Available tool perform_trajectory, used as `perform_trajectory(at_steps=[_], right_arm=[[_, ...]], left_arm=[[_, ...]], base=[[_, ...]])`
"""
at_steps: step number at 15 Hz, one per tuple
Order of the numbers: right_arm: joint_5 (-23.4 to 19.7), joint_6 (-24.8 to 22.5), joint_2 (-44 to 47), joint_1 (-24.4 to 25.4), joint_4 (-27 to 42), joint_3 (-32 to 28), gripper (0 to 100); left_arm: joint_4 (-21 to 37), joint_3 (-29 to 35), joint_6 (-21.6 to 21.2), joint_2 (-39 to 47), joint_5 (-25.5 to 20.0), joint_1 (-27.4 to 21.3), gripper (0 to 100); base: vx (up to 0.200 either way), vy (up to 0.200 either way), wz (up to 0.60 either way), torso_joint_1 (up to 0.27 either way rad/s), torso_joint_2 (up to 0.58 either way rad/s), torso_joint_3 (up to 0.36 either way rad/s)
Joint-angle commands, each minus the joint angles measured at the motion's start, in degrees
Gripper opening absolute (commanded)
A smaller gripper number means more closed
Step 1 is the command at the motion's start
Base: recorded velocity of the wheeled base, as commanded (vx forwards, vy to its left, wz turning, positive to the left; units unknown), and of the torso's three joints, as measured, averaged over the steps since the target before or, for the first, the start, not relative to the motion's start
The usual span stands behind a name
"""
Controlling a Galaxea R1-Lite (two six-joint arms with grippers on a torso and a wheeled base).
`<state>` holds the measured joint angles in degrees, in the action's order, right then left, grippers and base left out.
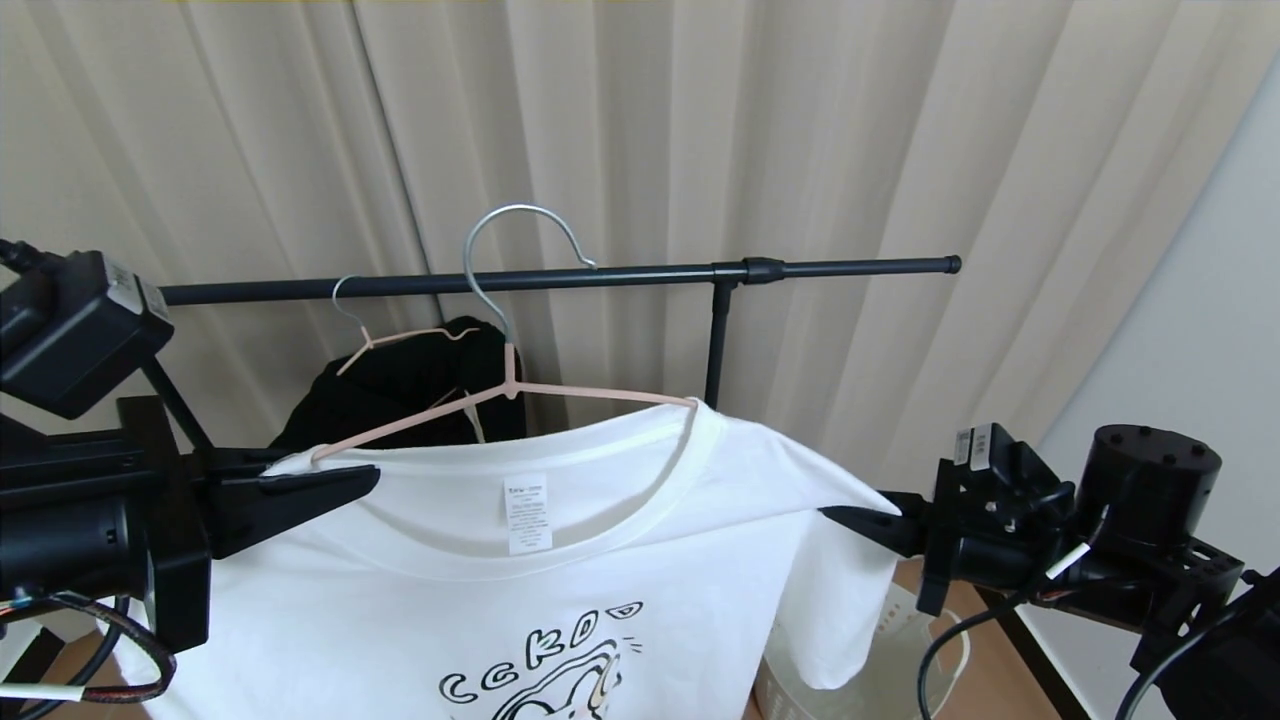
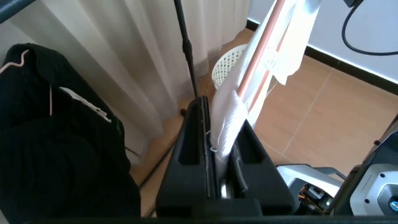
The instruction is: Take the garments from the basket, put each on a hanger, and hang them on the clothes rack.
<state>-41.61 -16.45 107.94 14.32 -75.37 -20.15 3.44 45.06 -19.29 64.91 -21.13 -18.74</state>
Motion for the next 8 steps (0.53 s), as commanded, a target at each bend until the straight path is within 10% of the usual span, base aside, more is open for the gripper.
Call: perform_trajectory(at_steps=[1, 8], right_arm=[[-0.05, 0.19, -0.18, 0.18, -0.30, 0.11, 100], [-0.14, 0.10, -2.20, 0.35, -0.74, 0.46, 100]], left_arm=[[-0.01, -0.23, 0.13, 0.21, 0.30, 0.02, 0], [-2.21, -0.23, 6.19, 3.64, 7.50, 0.46, 0]], base=[[0.000, 0.000, 0.00, 0.000, 0.00, 0.000], [0.000, 0.000, 0.00, 0.000, 0.00, 0.000]])
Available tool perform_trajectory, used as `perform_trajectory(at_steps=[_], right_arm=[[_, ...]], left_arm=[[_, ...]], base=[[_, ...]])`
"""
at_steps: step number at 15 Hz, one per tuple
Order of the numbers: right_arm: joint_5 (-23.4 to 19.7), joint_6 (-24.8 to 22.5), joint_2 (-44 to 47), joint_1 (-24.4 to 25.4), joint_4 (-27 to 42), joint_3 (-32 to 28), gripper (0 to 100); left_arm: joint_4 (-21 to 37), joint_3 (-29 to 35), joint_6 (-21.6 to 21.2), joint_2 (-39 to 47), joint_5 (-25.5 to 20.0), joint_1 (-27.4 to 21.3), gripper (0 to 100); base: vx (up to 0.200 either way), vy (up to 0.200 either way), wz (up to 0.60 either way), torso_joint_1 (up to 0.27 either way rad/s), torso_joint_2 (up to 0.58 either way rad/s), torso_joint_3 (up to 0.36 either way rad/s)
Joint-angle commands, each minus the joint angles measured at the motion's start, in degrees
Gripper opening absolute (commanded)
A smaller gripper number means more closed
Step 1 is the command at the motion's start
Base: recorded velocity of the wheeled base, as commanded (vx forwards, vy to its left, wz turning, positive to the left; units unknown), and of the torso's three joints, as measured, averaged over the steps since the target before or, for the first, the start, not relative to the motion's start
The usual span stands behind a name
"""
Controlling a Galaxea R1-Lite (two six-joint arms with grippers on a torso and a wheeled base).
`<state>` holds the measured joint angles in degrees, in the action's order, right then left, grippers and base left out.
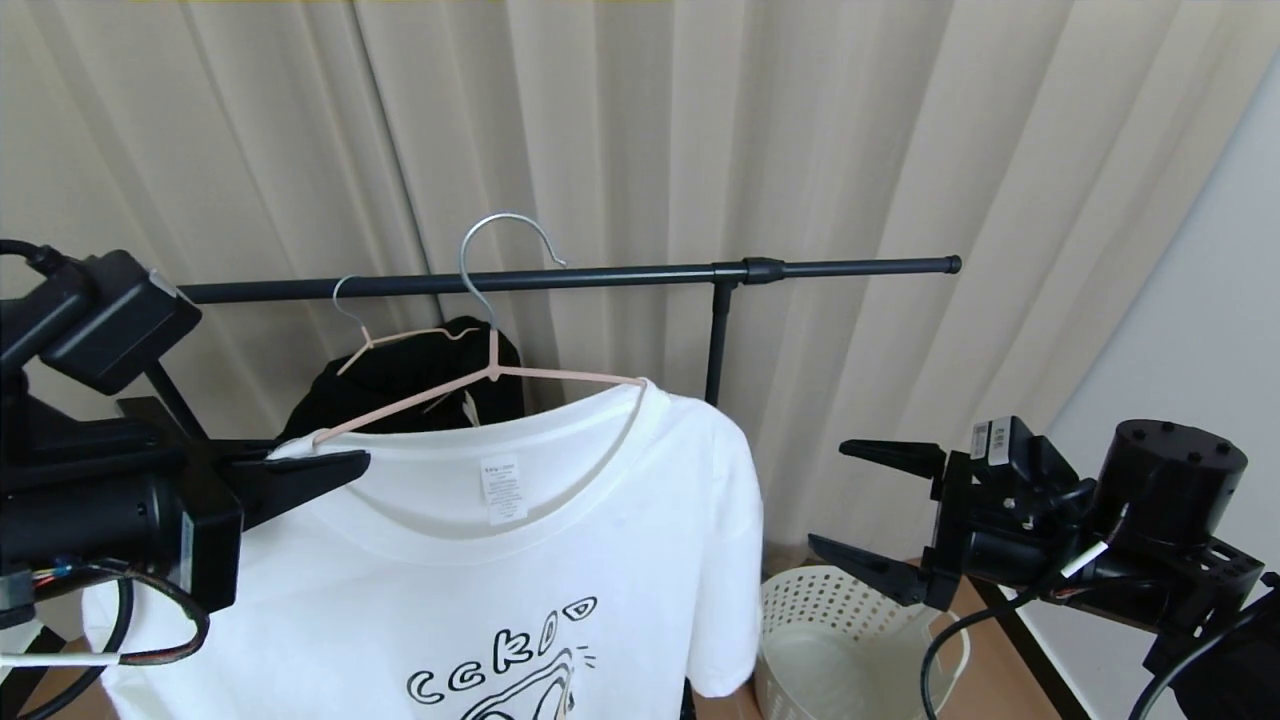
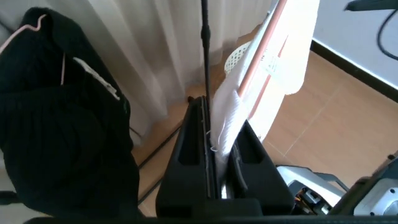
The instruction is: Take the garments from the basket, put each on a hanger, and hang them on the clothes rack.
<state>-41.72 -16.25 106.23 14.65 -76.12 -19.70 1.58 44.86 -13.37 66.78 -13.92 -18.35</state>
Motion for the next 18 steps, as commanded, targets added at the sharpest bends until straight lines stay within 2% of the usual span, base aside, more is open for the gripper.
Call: perform_trajectory(at_steps=[1, 5, 9, 12, 18], right_arm=[[0.06, -0.01, -0.41, 0.02, 0.00, 0.01, 100], [0.06, -0.01, -0.50, 0.02, 0.00, 0.01, 100], [0.14, -0.10, -0.23, 0.02, 0.00, -0.08, 100], [0.14, -0.10, 0.03, 0.02, 0.00, -0.08, 100], [0.14, -0.10, -0.06, 0.02, 0.00, 0.01, 100]], left_arm=[[-1.58, -0.04, 1.33, 2.92, 1.88, 0.07, 0], [-6.24, -0.04, 5.46, 8.19, 7.68, 0.59, 0], [-8.00, -0.04, 6.25, 12.15, 9.18, 4.02, 0], [-10.46, 0.23, 9.42, 15.22, 11.55, 4.20, 0], [-15.74, 0.23, 9.95, 19.62, 14.27, 4.28, 0]], base=[[0.000, 0.000, 0.00, 0.000, 0.00, 0.000], [0.000, 0.000, 0.00, 0.000, 0.00, 0.000], [0.000, 0.000, 0.00, 0.000, 0.00, 0.000], [0.000, 0.000, 0.00, 0.000, 0.00, 0.000], [0.000, 0.000, 0.00, 0.000, 0.00, 0.000]])
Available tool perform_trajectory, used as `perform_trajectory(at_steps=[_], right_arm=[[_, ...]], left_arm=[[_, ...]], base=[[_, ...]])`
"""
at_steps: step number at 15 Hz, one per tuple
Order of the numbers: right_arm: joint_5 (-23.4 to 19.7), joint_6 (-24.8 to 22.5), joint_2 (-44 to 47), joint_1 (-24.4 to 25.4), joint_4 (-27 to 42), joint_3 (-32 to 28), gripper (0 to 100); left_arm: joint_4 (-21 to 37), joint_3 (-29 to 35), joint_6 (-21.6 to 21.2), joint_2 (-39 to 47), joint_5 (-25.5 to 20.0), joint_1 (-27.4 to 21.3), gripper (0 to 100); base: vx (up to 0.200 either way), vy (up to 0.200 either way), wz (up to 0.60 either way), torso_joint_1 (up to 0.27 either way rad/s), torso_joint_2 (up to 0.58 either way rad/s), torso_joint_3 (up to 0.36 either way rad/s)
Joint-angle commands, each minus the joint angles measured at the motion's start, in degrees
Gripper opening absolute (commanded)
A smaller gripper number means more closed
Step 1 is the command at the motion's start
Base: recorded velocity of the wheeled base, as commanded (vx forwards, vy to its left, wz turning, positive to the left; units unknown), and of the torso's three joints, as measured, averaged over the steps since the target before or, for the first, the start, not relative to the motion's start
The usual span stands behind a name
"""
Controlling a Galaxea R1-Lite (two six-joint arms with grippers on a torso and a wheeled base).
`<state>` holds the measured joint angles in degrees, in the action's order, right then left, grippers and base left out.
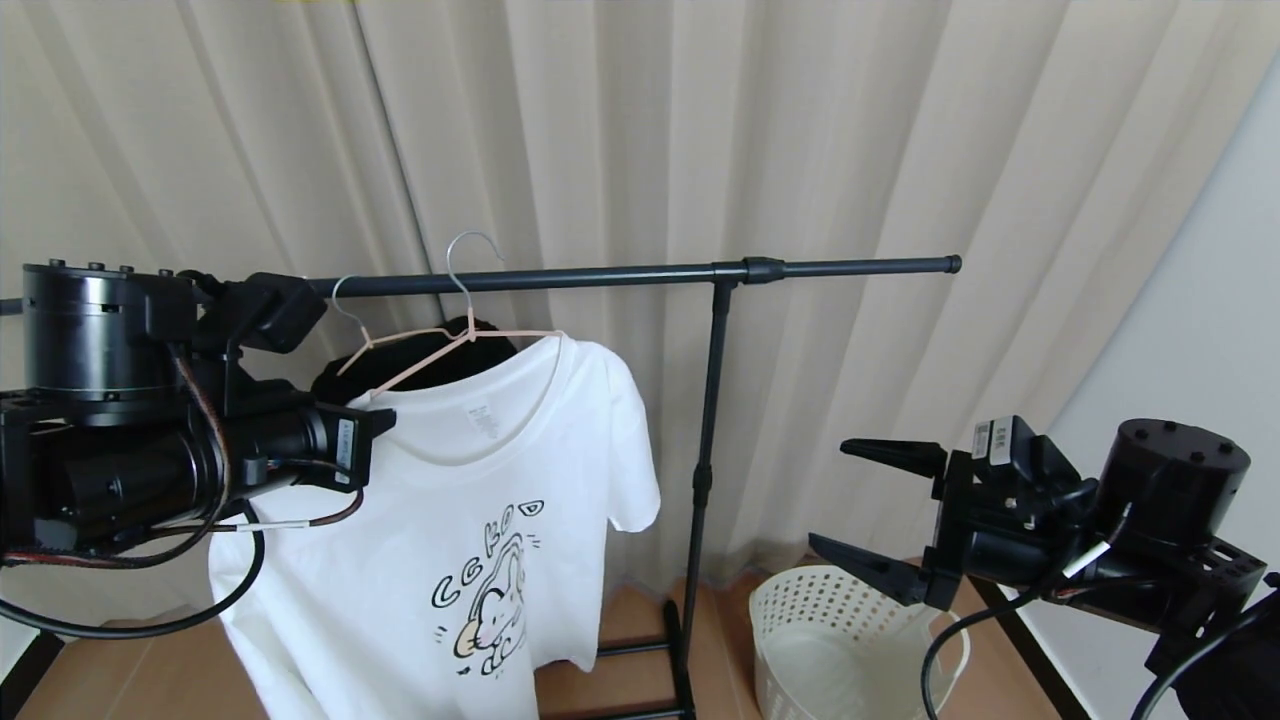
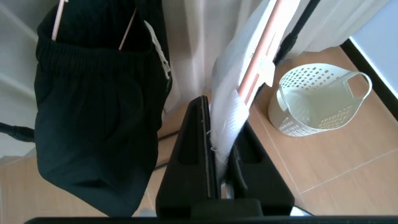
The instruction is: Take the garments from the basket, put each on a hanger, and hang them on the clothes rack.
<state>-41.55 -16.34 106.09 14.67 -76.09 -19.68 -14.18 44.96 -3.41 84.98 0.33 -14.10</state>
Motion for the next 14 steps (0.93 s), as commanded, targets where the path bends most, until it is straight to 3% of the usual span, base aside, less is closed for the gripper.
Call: perform_trajectory(at_steps=[1, 5, 14], right_arm=[[-0.03, -0.01, 0.08, 0.01, -0.02, -0.01, 100], [-0.03, -0.01, -0.98, -0.08, -0.11, -0.10, 100], [1.03, -0.01, -1.07, 0.01, -0.11, -0.01, 100]], left_arm=[[-0.85, 0.22, -0.01, 2.29, 0.99, 0.04, 0], [-4.19, 0.92, -0.01, 5.02, 4.86, 0.13, 0], [-4.46, 4.44, 0.43, 9.68, 4.94, -0.05, 0]], base=[[0.000, 0.000, 0.00, 0.000, 0.00, 0.000], [0.000, 0.000, 0.00, 0.000, 0.00, 0.000], [0.000, 0.000, 0.00, 0.000, 0.00, 0.000]])
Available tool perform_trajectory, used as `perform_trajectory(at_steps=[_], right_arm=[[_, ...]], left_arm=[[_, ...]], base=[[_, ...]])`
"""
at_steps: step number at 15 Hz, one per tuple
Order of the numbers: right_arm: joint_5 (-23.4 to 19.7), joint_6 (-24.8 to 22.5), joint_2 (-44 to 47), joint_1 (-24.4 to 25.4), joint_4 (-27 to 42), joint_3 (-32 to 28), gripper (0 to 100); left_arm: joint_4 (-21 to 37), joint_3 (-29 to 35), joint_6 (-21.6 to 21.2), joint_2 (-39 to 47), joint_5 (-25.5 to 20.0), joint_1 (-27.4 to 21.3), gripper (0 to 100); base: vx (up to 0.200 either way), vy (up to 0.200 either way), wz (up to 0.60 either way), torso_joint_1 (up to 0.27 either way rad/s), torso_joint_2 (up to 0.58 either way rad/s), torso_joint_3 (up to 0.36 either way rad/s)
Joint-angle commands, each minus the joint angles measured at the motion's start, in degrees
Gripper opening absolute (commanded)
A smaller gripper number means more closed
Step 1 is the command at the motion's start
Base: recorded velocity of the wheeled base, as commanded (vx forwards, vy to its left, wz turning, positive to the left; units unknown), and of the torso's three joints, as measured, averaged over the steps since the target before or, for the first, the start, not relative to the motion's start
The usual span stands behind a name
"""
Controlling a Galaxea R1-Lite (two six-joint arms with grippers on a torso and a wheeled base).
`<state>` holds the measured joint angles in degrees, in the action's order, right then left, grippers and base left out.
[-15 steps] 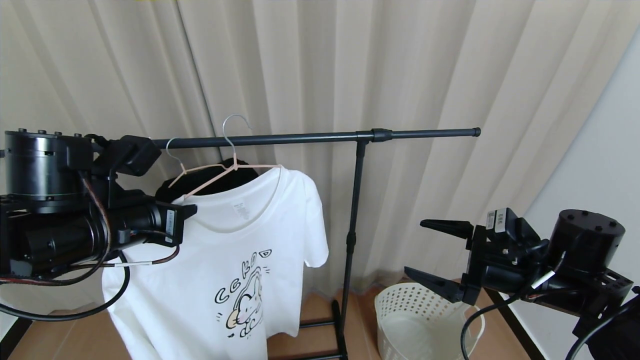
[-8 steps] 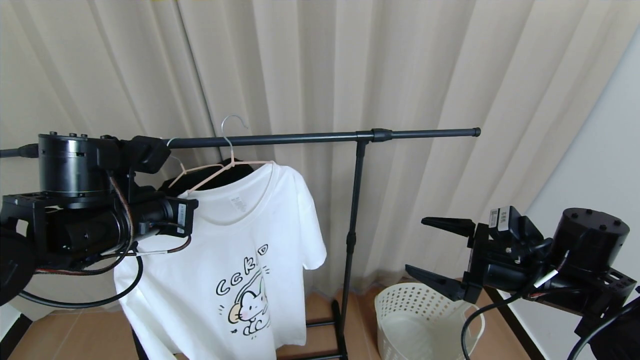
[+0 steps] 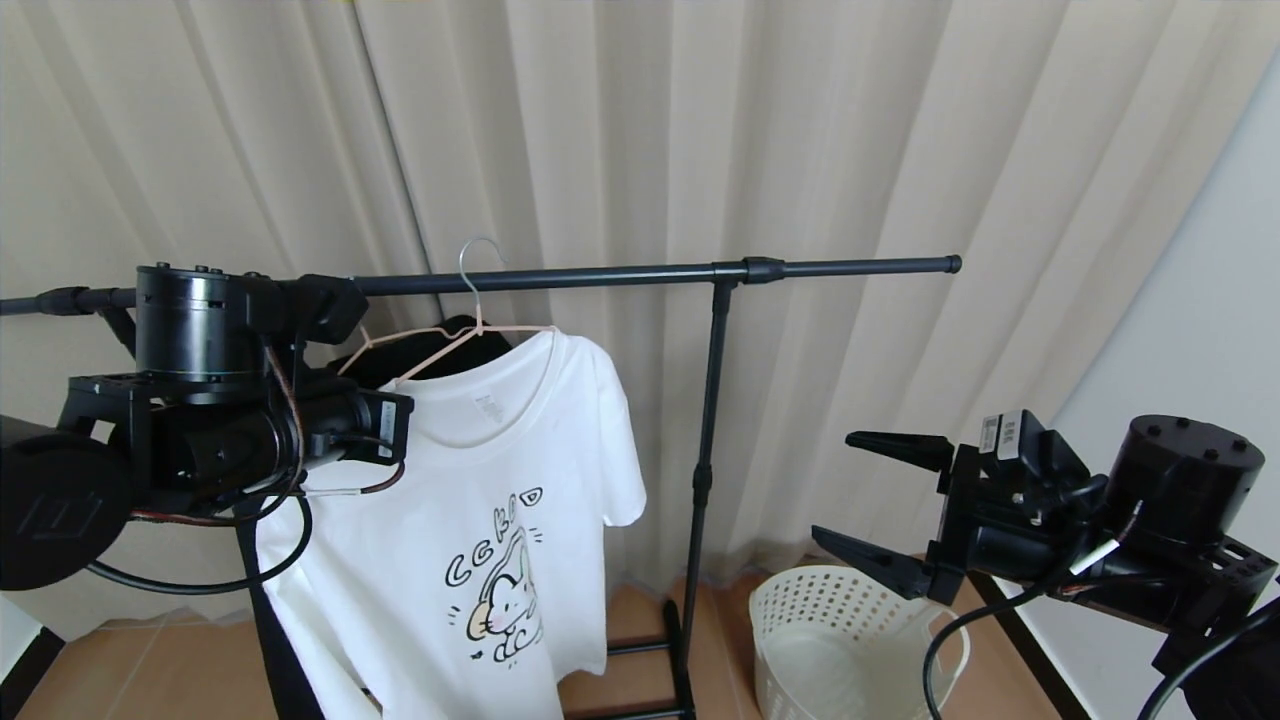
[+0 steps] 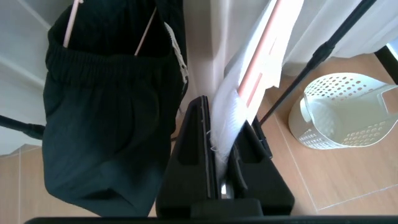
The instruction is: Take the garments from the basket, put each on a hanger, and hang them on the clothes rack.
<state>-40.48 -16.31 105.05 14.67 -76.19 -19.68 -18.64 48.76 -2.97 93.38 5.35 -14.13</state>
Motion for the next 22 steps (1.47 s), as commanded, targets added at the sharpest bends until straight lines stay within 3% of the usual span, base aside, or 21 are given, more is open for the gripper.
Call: perform_trajectory(at_steps=[1, 4, 14, 22], right_arm=[[-0.03, -0.04, 0.07, 0.01, -0.01, -0.01, 100], [-0.03, -0.04, 0.33, 0.01, -0.01, -0.01, 100], [-0.03, -0.12, 0.69, 0.01, -0.01, -0.10, 100], [-0.03, -0.12, 0.69, 0.01, -0.01, -0.01, 100]], left_arm=[[0.01, 0.98, 0.34, 2.07, -0.08, -0.02, 0], [-1.93, 3.09, 4.29, 5.76, -0.08, -0.20, 0], [-2.01, 10.04, 9.30, 12.18, 0.19, -0.37, 0], [-2.01, 12.85, 10.88, 15.52, 0.19, -0.46, 0]], base=[[0.000, 0.000, 0.00, 0.000, 0.00, 0.000], [0.000, 0.000, 0.00, 0.000, 0.00, 0.000], [0.000, 0.000, 0.00, 0.000, 0.00, 0.000], [0.000, 0.000, 0.00, 0.000, 0.00, 0.000]])
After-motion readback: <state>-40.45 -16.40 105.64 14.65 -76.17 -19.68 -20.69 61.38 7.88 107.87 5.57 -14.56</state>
